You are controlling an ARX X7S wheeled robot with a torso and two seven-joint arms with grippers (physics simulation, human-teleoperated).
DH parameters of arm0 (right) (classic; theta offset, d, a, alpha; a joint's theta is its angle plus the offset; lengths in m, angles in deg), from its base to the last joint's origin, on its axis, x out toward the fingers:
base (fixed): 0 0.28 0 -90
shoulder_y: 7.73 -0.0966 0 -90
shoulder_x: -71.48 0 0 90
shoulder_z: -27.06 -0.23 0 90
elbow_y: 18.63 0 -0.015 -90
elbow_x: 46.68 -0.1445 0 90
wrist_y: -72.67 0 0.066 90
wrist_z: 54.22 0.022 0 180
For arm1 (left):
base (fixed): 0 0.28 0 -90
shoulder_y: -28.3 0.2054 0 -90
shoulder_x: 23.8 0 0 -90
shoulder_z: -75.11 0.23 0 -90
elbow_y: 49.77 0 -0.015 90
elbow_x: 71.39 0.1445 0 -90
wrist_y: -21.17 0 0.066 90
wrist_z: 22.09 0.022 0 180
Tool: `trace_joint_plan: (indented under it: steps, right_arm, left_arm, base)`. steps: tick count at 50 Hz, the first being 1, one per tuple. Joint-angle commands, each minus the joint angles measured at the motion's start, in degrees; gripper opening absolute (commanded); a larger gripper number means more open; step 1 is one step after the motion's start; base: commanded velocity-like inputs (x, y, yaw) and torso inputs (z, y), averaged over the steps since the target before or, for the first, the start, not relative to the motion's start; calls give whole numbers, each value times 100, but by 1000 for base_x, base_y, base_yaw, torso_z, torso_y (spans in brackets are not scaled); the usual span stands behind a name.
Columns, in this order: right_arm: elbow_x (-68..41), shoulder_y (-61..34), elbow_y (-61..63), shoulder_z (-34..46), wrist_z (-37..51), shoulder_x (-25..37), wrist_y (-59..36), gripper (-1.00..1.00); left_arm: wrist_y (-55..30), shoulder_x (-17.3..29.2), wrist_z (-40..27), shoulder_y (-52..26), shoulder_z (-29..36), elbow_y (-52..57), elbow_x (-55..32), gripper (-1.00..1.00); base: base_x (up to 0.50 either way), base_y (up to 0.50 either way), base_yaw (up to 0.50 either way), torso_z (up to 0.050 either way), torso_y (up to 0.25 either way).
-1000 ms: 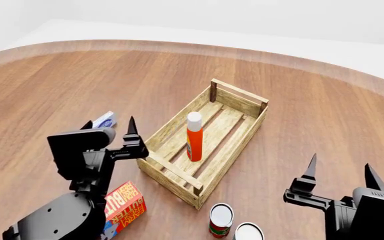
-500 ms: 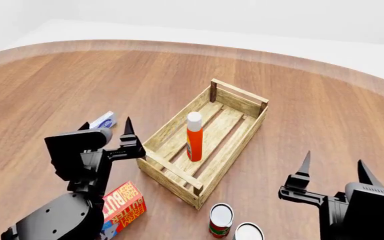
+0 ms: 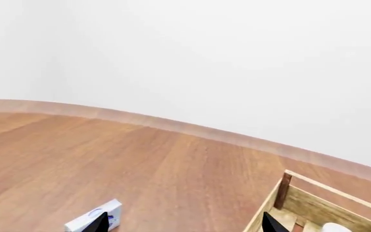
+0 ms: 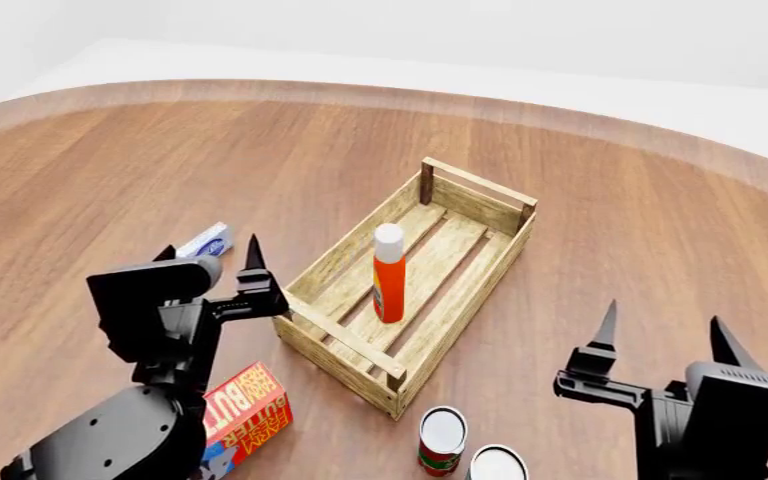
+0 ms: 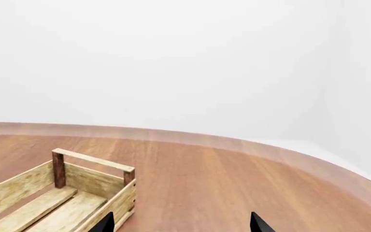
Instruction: Pick up the ketchup, and put it in the wooden tray.
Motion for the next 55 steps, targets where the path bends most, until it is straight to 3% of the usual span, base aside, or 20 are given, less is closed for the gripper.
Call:
trace_joint_plan:
  steps: [1,40,55]
  right_arm:
    - [-9,-67,-44,51,-3,4,-8,100]
    - [47,-637,-774,665,-322,-158,258,100]
    - [99,-622,-1053,854,-389,-264,520,100]
  left_arm:
    - [-2,26,-14,30,-37,-9,13,100]
    - [189,391,-393,424,-137,108,245,100]
    - [273,451,-445,572,-168,108,323,100]
  base:
    - [0,0,0,0,0]
    - [0,0,0,0,0]
    - [0,0,0,-7,229]
